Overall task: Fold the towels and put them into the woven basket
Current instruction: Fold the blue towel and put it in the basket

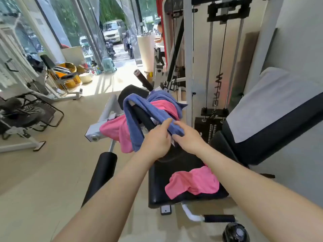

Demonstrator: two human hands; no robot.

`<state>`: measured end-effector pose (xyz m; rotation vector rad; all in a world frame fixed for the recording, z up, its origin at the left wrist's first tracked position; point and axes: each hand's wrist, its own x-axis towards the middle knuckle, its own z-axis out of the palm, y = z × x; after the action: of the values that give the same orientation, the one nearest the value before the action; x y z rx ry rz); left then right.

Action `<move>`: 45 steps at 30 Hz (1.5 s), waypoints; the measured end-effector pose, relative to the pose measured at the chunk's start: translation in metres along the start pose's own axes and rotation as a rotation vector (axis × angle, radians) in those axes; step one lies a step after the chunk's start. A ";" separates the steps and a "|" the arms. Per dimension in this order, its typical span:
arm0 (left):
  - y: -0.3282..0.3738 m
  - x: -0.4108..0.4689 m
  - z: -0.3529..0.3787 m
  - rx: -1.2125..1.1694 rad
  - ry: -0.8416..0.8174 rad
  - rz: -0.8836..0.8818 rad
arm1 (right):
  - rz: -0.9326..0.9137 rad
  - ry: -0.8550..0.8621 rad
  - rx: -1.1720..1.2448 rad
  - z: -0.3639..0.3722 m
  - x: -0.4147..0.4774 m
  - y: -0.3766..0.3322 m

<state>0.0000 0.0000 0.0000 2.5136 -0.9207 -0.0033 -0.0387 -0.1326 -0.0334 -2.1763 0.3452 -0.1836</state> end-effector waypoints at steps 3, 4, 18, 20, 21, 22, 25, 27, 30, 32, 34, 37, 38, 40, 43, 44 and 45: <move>0.002 0.014 0.009 -0.042 0.032 -0.161 | -0.072 0.135 0.009 0.006 0.011 0.006; 0.001 0.017 0.010 -0.035 0.094 -0.191 | -0.047 0.156 0.085 0.009 0.013 0.008; 0.081 0.010 -0.032 -1.425 -0.043 0.006 | 0.235 -0.266 1.184 -0.069 -0.020 0.023; 0.088 0.005 -0.020 -1.490 -0.171 -0.016 | 0.249 -0.282 1.343 -0.078 -0.044 0.017; 0.090 0.001 -0.012 -1.501 -0.220 -0.042 | 0.234 -0.325 1.423 -0.082 -0.057 0.012; 0.093 -0.004 -0.005 -1.509 -0.250 -0.065 | 0.205 -0.322 1.433 -0.084 -0.069 0.008; 0.099 -0.027 0.009 -1.339 -0.187 -0.060 | 0.097 -0.057 1.124 -0.087 -0.099 0.005; 0.101 -0.046 0.011 -1.195 -0.173 0.003 | 0.080 0.115 0.953 -0.089 -0.122 0.000; 0.102 -0.075 0.008 -0.920 -0.215 0.148 | 0.064 0.300 0.799 -0.093 -0.159 -0.008; 0.102 -0.096 0.008 -0.574 -0.141 0.308 | 0.056 0.376 0.595 -0.097 -0.187 -0.018; 0.109 -0.116 0.002 -0.269 0.125 0.464 | 0.047 0.386 0.357 -0.103 -0.217 -0.033; 0.127 -0.137 -0.013 -0.505 0.313 0.627 | 0.046 0.367 0.035 -0.118 -0.259 -0.060; 0.134 -0.140 -0.017 -0.571 0.333 0.701 | 0.050 0.354 -0.043 -0.124 -0.273 -0.067; 0.151 -0.142 -0.022 -0.567 0.286 0.825 | 0.050 0.336 -0.136 -0.137 -0.299 -0.079; 0.185 -0.152 -0.024 -0.780 -0.378 0.777 | 0.069 0.342 -0.212 -0.152 -0.337 -0.084; 0.196 -0.158 -0.021 -0.870 -0.606 0.724 | 0.083 0.362 -0.214 -0.157 -0.349 -0.082; 0.206 -0.166 -0.017 -0.923 -0.730 0.685 | 0.100 0.385 -0.205 -0.161 -0.363 -0.078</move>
<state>-0.2518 -0.0293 0.0769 1.2464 -1.5449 -0.9345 -0.4105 -0.0990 0.1224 -2.3126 0.7153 -0.5347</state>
